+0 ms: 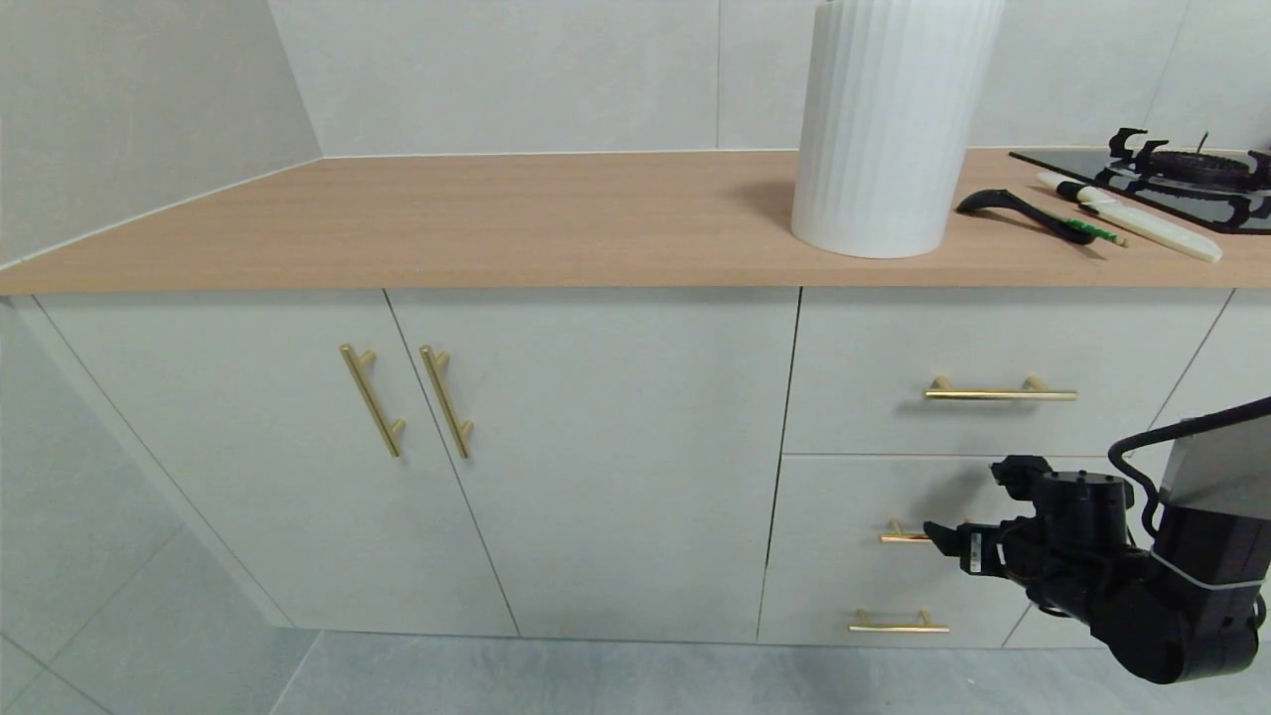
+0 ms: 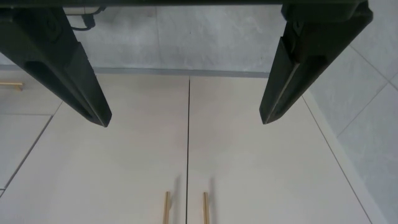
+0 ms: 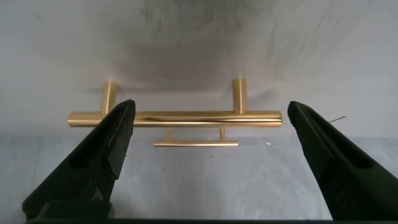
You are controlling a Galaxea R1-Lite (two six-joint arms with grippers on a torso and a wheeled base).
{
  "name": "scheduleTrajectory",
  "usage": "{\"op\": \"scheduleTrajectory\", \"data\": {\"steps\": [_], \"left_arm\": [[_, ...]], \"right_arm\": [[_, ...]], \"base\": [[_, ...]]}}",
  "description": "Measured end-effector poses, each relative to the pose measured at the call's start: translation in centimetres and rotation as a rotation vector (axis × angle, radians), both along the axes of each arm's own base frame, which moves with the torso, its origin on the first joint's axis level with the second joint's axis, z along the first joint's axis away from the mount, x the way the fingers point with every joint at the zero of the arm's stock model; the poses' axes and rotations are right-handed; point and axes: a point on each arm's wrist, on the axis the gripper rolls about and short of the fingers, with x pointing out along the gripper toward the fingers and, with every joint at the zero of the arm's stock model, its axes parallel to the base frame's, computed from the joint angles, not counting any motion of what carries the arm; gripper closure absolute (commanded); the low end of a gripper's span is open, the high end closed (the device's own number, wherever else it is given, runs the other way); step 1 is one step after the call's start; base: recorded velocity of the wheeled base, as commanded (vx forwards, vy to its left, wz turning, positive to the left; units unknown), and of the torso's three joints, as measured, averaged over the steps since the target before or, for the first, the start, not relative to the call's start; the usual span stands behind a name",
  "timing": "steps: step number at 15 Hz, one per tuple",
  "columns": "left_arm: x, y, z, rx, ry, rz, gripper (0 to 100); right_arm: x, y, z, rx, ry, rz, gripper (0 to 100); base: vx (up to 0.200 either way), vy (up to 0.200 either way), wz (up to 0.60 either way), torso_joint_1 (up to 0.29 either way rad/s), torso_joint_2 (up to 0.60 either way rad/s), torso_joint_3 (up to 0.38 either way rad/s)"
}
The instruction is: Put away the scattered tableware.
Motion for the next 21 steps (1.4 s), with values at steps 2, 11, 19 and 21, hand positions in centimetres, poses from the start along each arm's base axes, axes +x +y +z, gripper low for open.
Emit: {"op": "scheduleTrajectory", "data": {"steps": [2, 11, 19, 21], "left_arm": [[0.0, 0.0, 0.0, 0.000, 0.000, 0.000, 0], [0.0, 0.0, 0.0, 0.000, 0.000, 0.000, 0], [0.0, 0.0, 0.0, 0.000, 0.000, 0.000, 0], [0.0, 0.0, 0.0, 0.000, 0.000, 0.000, 0]], "right_arm": [[0.2, 0.0, -0.1, 0.001, -0.004, 0.000, 0], [0.5, 0.0, -1.6, -0.065, 0.028, -0.012, 0], [0.2, 0.1, -2.4, -0.093, 0.064, -0.001, 0], [-0.1, 0.1, -2.3, -0.096, 0.071, 0.000, 0]], "base": [[0.000, 0.000, 0.00, 0.000, 0.00, 0.000], [0.000, 0.000, 0.00, 0.000, 0.00, 0.000], [0.000, 0.000, 0.00, 0.000, 0.00, 0.000], [0.000, 0.000, 0.00, 0.000, 0.00, 0.000]]}}
